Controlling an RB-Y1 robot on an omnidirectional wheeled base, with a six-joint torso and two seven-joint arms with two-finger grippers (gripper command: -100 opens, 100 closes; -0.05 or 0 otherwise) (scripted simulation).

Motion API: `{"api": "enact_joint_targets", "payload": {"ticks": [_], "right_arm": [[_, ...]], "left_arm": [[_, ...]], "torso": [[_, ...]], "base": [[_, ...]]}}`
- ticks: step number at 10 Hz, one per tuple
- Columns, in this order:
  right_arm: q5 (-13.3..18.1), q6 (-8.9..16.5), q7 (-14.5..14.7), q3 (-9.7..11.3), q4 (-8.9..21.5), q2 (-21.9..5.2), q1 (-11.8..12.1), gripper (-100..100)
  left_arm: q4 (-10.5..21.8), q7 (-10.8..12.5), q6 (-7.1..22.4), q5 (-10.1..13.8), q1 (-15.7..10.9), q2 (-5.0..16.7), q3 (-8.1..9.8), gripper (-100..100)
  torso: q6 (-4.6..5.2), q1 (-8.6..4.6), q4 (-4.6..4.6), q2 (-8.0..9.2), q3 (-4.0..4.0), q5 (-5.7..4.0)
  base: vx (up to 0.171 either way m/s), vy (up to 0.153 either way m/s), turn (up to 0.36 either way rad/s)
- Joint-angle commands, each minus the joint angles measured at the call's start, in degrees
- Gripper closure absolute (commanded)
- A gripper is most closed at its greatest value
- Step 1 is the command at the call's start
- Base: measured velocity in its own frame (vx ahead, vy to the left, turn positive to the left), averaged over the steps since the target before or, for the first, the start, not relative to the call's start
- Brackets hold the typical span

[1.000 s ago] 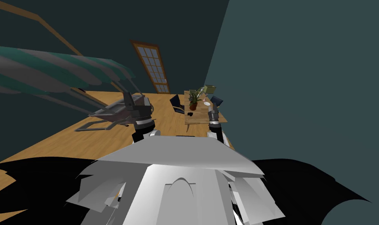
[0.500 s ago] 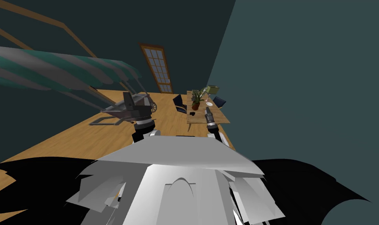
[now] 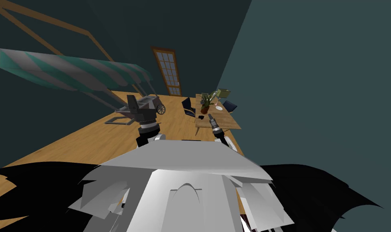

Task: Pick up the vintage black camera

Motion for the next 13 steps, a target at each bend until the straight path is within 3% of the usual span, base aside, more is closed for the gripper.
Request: {"api": "enact_joint_targets", "payload": {"ticks": [1,2,3,4,5,6,7,8,11,12,13], "right_arm": [[2.0,-0.1,0.9,2.1,2.9,-2.9,-1.3,-100],[2.0,-0.1,0.9,2.1,3.7,-4.4,-1.3,-100],[3.3,-0.4,1.5,3.5,6.1,-6.1,-2.0,-100],[3.3,-0.4,1.5,3.5,6.4,-7.3,-2.0,-100],[4.6,-0.7,2.1,5.0,9.2,-9.5,-2.8,-100],[4.6,-0.7,2.1,5.0,9.2,-10.4,-2.8,-100],[5.9,-1.1,2.8,6.6,11.4,-12.6,-3.6,-100],[5.9,-1.1,2.8,6.6,12.1,-13.4,-3.6,-100],[8.7,-2.0,4.2,9.9,17.6,-18.8,-5.2,-100],[8.7,-2.0,4.2,9.9,18.2,-19.7,-5.2,-100],[10.2,-2.4,4.9,11.6,20.5,-21.8,-6.1,-100]], "left_arm": [[0.0,0.0,0.0,0.0,0.0,0.0,0.0,0],[0.0,0.0,0.0,0.0,0.0,0.0,-0.01,0],[0.0,0.0,0.0,0.0,0.0,0.0,0.0,0],[0.0,0.0,0.0,0.0,0.0,0.0,0.0,0],[0.0,0.0,0.0,0.0,0.0,0.0,0.0,0],[0.0,0.0,0.0,0.0,0.0,0.0,0.0,0],[0.0,0.0,0.0,0.0,0.0,0.0,0.0,0],[0.0,0.0,0.0,0.0,0.0,0.0,0.0,0],[0.0,0.0,0.0,0.0,0.0,0.0,0.0,0],[0.0,0.0,0.0,0.0,0.0,0.0,0.0,0],[0.0,0.0,0.0,0.0,0.0,0.0,0.0,0]], "torso": [[0.0,0.0,0.0,0.0,0.0,0.0],[-0.04,0.12,0.0,0.0,0.0,0.02],[0.0,0.05,0.0,-0.02,-0.01,0.02],[-0.03,0.05,-0.01,-0.06,-0.03,0.01],[0.01,0.0,-0.01,-0.06,-0.03,0.01],[-0.02,0.04,-0.01,-0.06,-0.03,0.01],[0.01,0.02,-0.01,-0.08,-0.04,0.01],[-0.03,0.06,-0.02,-0.11,-0.06,0.02],[0.02,0.01,-0.02,-0.13,-0.07,0.01],[-0.02,0.05,-0.02,-0.14,-0.08,0.02],[0.02,0.02,-0.02,-0.13,-0.07,0.02]], "base": [[-0.029,0.087,0.185],[-0.015,0.062,0.092],[-0.008,0.067,0.182],[-0.003,0.049,0.074],[-0.003,0.065,0.165],[0.002,0.056,0.084],[0.009,0.069,0.185],[0.009,0.062,0.108],[0.017,0.065,0.165],[0.018,0.055,0.096],[0.034,0.07,0.201]]}}
